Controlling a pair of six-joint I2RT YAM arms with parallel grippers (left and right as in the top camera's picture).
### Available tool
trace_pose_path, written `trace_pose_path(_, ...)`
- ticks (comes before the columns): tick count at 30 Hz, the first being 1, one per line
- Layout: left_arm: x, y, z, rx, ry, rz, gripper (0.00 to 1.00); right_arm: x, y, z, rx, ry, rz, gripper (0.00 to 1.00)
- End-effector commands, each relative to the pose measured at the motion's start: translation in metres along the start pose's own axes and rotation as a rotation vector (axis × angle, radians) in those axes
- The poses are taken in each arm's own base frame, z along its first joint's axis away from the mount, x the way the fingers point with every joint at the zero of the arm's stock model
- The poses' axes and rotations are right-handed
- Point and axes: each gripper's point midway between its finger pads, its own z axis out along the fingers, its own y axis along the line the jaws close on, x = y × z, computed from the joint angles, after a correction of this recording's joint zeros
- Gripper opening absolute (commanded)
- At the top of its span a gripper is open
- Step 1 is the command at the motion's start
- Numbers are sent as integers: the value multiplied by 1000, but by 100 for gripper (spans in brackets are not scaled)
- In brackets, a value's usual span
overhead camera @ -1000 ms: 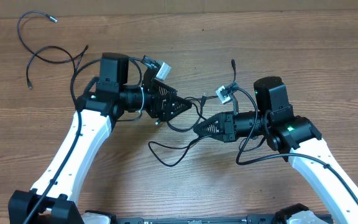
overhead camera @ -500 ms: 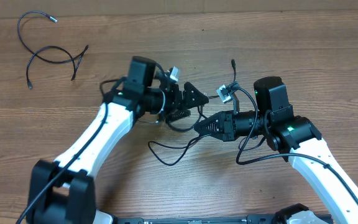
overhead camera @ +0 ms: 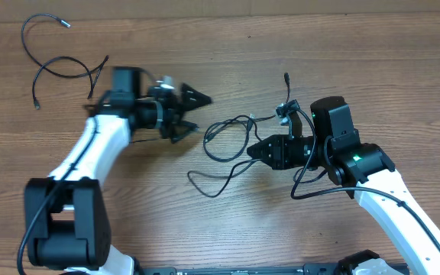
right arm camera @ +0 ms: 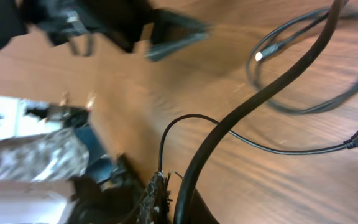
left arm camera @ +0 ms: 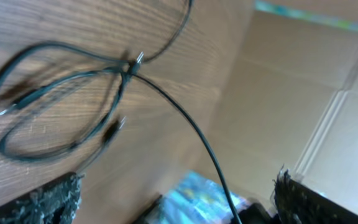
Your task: Untangle cables
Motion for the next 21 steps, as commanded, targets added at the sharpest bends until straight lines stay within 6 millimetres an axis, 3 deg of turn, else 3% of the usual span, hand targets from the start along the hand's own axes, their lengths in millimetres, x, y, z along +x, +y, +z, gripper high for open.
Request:
trace_pose_path(1, 18, -18, -25, 155, 113, 38, 100, -21, -9, -2, 80, -86, -39, 4)
trace_pose_path(3, 28, -7, -31, 136, 139, -40, 100, -34, -6, -4, 73, -136, -67, 4)
trace_pose_path(9, 64, 23, -34, -7, 214, -253, 99, -73, -26, -22, 250, -302, -96, 4)
trace_pose_path(13, 74, 43, -31, -138, 214, -329, 99, -83, -17, -27, 238, -334, -86, 4)
trace_pose_path(21, 82, 57, -20, -283, 188, -508, 100, -82, -1, -26, 167, -311, -100, 4)
